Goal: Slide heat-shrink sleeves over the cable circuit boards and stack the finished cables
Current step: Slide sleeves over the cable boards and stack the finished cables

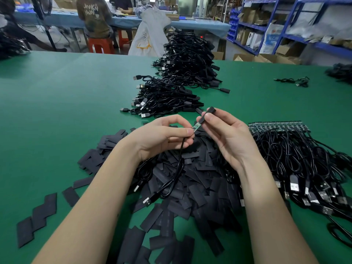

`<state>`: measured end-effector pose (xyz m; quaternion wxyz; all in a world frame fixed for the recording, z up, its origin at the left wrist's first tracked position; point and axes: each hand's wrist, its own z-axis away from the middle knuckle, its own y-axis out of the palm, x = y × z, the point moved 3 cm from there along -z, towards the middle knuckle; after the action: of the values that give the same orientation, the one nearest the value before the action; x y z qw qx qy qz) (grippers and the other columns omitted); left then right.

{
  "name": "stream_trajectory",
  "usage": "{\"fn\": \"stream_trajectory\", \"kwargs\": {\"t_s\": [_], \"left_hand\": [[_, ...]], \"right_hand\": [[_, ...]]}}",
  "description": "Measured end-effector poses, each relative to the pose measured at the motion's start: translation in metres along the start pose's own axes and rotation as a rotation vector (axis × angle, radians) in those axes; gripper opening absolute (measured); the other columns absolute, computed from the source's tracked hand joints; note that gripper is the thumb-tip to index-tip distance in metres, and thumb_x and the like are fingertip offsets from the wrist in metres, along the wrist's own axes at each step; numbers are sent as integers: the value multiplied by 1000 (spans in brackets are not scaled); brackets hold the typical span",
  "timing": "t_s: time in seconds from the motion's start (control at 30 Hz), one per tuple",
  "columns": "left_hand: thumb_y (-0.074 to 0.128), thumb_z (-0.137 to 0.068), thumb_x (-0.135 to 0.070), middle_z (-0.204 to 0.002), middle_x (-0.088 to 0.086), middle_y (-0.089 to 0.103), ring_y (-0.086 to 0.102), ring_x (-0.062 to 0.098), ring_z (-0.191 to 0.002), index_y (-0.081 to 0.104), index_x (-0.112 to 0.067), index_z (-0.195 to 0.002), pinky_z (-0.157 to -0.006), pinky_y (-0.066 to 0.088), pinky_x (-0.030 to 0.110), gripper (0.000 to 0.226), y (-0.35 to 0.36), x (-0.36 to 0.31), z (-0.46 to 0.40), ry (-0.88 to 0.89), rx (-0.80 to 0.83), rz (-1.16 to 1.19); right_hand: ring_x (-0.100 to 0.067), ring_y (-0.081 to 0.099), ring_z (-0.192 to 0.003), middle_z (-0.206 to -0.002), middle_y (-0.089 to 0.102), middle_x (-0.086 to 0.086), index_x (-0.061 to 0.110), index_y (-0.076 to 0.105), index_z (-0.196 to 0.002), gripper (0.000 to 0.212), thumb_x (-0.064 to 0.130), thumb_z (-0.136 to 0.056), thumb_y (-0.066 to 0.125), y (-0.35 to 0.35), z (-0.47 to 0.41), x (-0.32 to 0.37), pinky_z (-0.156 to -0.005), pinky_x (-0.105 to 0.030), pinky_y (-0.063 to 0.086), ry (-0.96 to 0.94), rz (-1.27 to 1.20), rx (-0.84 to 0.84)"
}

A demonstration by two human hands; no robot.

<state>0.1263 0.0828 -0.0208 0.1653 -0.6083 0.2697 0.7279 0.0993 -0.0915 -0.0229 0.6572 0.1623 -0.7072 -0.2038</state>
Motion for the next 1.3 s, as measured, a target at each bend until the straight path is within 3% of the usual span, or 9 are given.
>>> {"fn": "stream_trajectory", "kwargs": {"t_s": [0.23,0.53,1.3], "left_hand": [[74,-78,-12,-82,5,70,68,15,-74,65,-15,-87,-69,56,20,13,-9,-1,3,-5,37,1],[73,-77,-13,-80,4,68,67,15,-73,63,-13,-94,-70,56,20,20,-14,0,3,-6,-2,-22],[73,-76,-13,-76,2,67,65,10,-67,66,-15,-83,-66,56,17,11,-16,-3,4,1,-16,44]], "right_hand": [[-17,76,-94,-93,78,-9,13,81,-85,12,7,-76,75,11,2,-6,-78,-19,57,90,-111,73],[-19,76,-96,-96,78,-12,12,80,-87,14,7,-74,77,17,0,-14,-80,-21,58,87,-110,84],[-18,75,-97,-95,78,-8,13,78,-87,12,7,-78,73,17,3,-10,-81,-20,57,52,-139,109]]}}
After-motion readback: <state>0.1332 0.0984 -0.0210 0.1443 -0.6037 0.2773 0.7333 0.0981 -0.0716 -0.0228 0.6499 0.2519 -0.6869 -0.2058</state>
